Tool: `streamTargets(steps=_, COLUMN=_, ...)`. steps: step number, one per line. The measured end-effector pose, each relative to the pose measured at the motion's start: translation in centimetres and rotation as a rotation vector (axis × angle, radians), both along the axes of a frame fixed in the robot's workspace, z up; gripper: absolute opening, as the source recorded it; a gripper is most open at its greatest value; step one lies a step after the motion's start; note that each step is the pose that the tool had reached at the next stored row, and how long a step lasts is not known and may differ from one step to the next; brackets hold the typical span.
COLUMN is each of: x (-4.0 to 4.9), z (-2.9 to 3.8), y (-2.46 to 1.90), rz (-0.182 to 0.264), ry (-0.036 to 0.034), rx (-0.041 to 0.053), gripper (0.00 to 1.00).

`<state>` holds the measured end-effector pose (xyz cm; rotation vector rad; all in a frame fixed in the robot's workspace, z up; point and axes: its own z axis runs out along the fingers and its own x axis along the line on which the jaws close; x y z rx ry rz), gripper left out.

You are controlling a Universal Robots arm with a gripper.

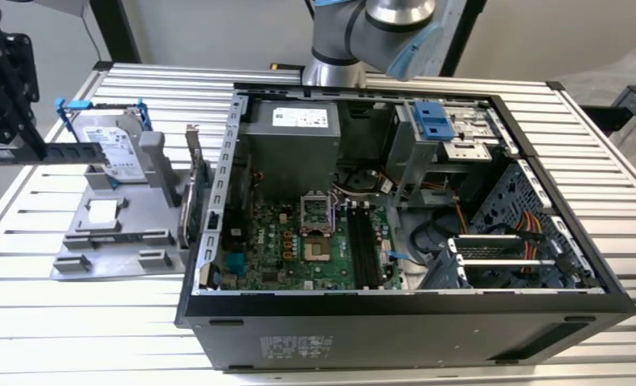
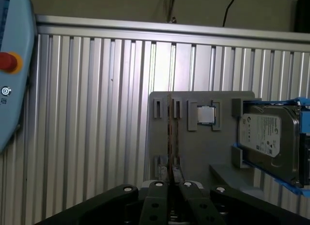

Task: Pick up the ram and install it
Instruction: 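Pick up the ram and move it above insertion slot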

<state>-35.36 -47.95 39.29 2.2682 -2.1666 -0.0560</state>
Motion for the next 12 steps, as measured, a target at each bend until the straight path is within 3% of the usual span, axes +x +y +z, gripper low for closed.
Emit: streamTargets(steps=12, x=-0.01, z=0.63, y=0.00, rz=0.000, ry=0.0000, rx=0.0000, gripper=0.00)
